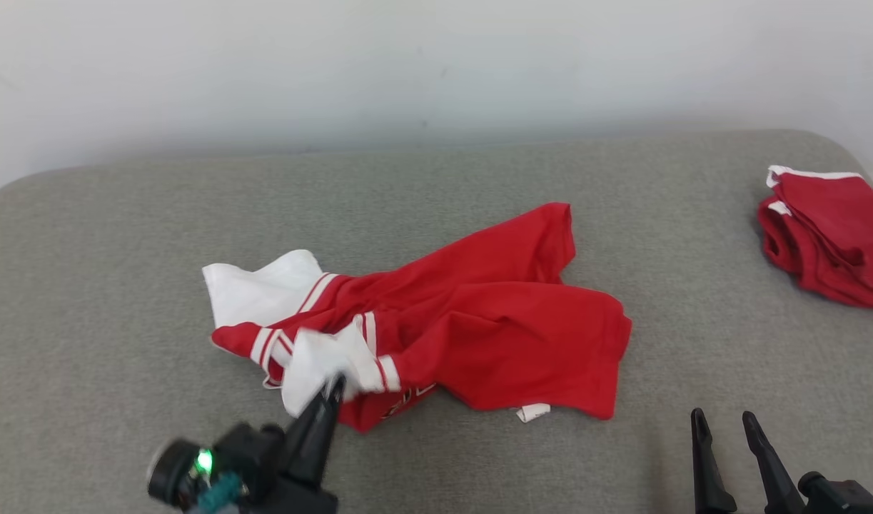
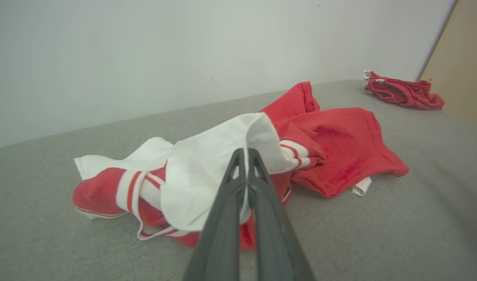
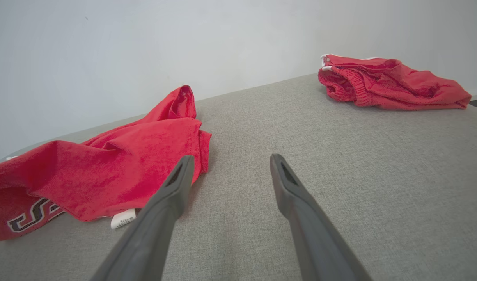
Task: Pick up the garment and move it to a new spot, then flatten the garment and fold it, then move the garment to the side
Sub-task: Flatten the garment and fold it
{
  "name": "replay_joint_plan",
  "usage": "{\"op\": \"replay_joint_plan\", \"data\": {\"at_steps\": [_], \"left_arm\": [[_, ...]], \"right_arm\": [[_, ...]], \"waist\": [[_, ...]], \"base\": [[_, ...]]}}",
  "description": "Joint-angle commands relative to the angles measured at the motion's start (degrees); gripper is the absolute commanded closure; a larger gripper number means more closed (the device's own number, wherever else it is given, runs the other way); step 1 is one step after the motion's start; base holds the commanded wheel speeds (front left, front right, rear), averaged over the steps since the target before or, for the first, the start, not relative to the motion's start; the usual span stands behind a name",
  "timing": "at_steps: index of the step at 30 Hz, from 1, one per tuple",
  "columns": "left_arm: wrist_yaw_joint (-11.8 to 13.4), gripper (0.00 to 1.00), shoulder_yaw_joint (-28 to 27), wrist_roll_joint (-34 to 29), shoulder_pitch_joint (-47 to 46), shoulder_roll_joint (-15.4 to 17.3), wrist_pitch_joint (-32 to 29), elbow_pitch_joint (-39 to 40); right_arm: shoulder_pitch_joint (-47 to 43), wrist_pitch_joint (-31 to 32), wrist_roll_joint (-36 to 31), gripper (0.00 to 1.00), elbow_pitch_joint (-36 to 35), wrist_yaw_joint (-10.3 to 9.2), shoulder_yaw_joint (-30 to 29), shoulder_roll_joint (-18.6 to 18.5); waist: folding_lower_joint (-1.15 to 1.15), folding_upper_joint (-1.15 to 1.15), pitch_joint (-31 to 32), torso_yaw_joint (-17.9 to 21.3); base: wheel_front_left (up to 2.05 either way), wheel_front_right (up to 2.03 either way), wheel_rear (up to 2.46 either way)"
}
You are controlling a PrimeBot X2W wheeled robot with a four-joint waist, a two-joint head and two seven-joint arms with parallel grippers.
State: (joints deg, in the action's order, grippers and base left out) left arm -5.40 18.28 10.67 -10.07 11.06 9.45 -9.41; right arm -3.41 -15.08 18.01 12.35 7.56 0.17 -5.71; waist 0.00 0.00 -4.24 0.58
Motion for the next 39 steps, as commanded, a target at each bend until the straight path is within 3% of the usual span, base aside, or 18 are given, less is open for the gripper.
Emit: {"op": "replay_joint_plan", "data": {"at_steps": [1, 10, 19, 20, 21, 22, 31, 39], "left_arm": [[0.3, 1.0, 0.6, 0.7, 3.3, -0.2, -1.2, 2.2], [4.0, 1.0, 2.1, 3.7, 20.3, -1.1, -4.9, 10.0], [4.5, 1.0, 4.2, 5.7, 26.8, -2.5, -5.5, 6.3], [4.6, 0.64, 4.3, 5.4, 26.4, -2.6, -4.8, 6.1], [4.5, 0.04, 4.3, 5.2, 25.8, -2.6, -4.1, 6.2], [4.4, 0.0, 4.3, 5.1, 25.1, -2.6, -3.5, 6.7], [3.8, 0.0, 0.2, 3.2, 13.7, 1.8, -5.4, 18.5], [3.0, 0.0, -5.5, 4.1, -1.6, 5.5, -9.9, 17.8]], "right_arm": [[-0.6, -0.1, 0.0, 0.0, -0.1, -0.13, -0.1, 0.2], [-0.8, -0.1, -0.3, 0.0, -0.5, -0.13, -0.5, 0.4], [-0.9, -0.1, 0.2, 0.0, -0.1, -0.13, -0.5, -0.2], [-0.9, -0.1, 0.2, 0.0, -0.1, -0.13, -0.4, -0.2], [-0.9, -0.1, 0.2, 0.0, 0.0, -0.13, -0.3, -0.2], [-1.0, -0.1, 0.3, 0.0, 0.1, -0.13, -0.3, -0.3], [-0.2, -0.1, 0.4, 0.0, 0.5, -0.13, -0.3, -0.1], [1.6, -0.1, 0.5, 0.0, 0.8, -0.13, 0.1, 0.3]], "waist": [[0.0, 0.0, 1.6, -2.8], [0.0, 0.0, 1.3, -5.5], [0.0, 0.0, 1.2, -6.1], [0.0, 0.0, 1.3, -6.1], [0.0, 0.0, 1.5, -6.1], [0.0, 0.0, 1.6, -6.1], [0.0, 0.0, 1.8, -5.0], [0.0, 0.0, -0.3, -0.5]], "base": [[0.0, 0.0, 0.0], [0.0, 0.0, 0.0], [0.0, 0.0, 0.0], [0.0, 0.0, 0.0], [0.0, 0.0, 0.0], [0.0, 0.0, 0.0], [0.0, 0.0, 0.0], [0.0, 0.0, 0.0]]}}
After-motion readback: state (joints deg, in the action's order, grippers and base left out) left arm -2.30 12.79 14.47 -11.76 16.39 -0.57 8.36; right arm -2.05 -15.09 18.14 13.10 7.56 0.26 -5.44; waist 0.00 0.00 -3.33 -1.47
